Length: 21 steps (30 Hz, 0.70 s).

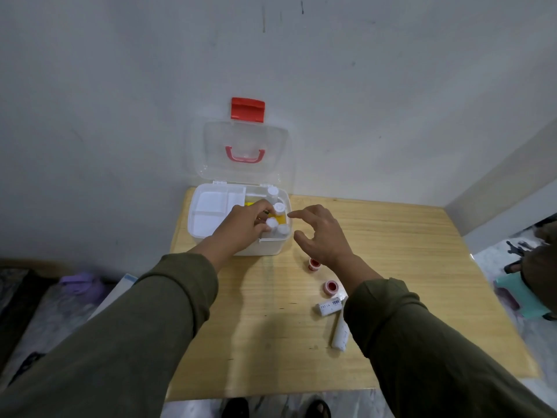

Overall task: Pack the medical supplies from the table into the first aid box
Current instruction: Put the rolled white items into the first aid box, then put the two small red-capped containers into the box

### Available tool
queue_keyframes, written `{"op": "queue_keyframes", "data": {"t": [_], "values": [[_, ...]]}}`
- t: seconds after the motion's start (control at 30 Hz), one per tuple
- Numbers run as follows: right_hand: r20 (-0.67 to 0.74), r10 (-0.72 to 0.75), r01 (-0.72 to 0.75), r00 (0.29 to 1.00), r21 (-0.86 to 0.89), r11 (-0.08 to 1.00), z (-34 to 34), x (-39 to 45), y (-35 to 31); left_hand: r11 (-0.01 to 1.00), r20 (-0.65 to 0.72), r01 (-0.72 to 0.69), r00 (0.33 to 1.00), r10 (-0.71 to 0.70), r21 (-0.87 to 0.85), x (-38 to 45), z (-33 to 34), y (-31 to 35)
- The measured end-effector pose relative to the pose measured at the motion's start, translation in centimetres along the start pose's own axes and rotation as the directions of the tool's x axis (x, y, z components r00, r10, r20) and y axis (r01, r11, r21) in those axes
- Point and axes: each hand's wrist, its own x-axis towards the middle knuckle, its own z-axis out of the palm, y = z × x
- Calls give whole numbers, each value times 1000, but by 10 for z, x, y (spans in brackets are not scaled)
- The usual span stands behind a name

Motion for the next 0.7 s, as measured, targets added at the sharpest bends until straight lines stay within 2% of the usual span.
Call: {"op": "queue_keyframes", "data": {"t": [0.2, 0.43, 0.6, 0.7], "values": [[-20, 37, -38, 999, -32, 999, -18, -9, 13, 1000, -50, 7, 999, -7, 6, -2, 2, 7], [12, 129, -127, 992, -91, 988, -38, -30, 41, 985, -185, -115, 973, 139, 131, -7, 17, 31], [106, 165, -148, 981, -151, 977, -32, -56, 66, 932, -69, -280, 951, 303, 232, -15, 58, 48], [150, 176, -157, 973, -132, 979, -25, -69, 84, 956, -50, -237, 967, 249, 173, -17, 89, 50]]}}
